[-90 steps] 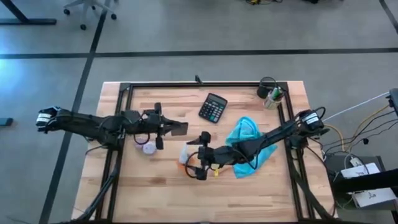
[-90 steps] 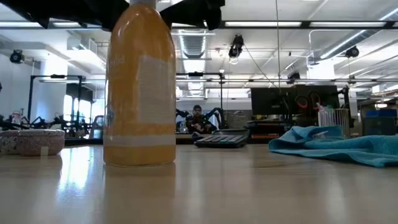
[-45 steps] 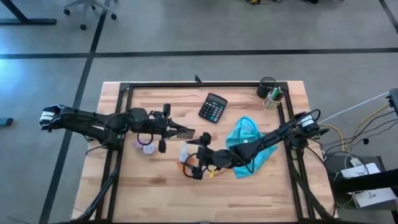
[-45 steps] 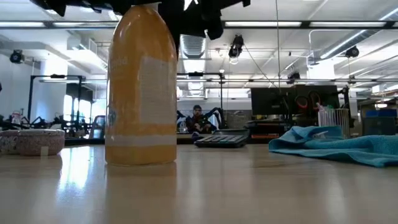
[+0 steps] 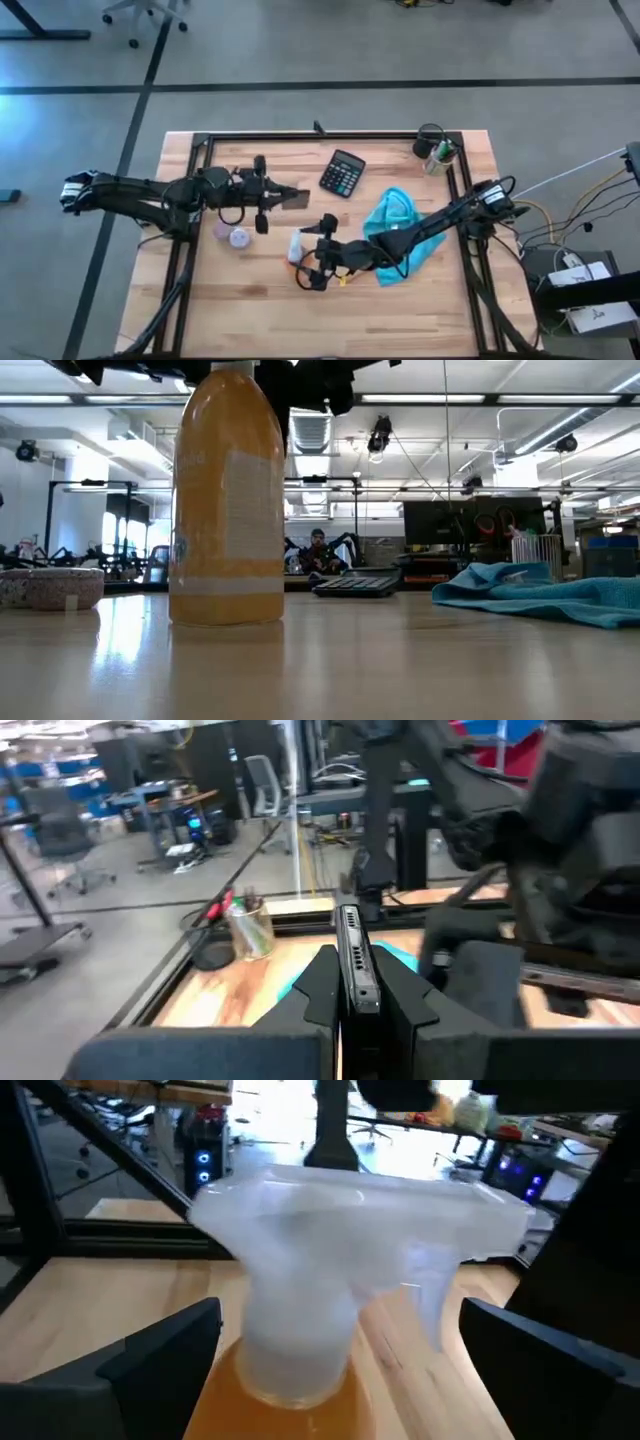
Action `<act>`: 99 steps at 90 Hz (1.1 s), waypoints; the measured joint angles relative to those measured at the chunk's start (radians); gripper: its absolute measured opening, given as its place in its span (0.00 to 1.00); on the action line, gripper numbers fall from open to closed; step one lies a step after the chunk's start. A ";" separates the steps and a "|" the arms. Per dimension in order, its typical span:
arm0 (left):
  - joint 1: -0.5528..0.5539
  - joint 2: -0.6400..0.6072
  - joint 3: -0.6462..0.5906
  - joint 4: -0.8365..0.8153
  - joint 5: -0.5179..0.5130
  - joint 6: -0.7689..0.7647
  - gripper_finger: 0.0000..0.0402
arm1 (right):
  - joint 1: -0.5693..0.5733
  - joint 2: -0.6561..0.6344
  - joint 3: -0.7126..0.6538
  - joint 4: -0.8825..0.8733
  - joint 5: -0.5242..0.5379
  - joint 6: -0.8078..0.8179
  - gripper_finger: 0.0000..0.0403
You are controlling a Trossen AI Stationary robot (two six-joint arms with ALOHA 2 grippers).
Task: Apply microfiber cloth
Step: Spray the front and back of the cellphone using the spray bottle
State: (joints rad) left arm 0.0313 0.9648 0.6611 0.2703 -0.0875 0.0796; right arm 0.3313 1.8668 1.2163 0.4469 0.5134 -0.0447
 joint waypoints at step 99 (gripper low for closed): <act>0.297 -0.015 -0.049 0.108 0.420 -0.226 0.03 | -0.077 -0.045 -0.002 -0.054 -0.197 0.156 0.97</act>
State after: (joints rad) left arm 0.3286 0.9501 0.6125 0.3782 0.3325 -0.1462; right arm 0.2546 1.8214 1.2144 0.3927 0.3165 0.1115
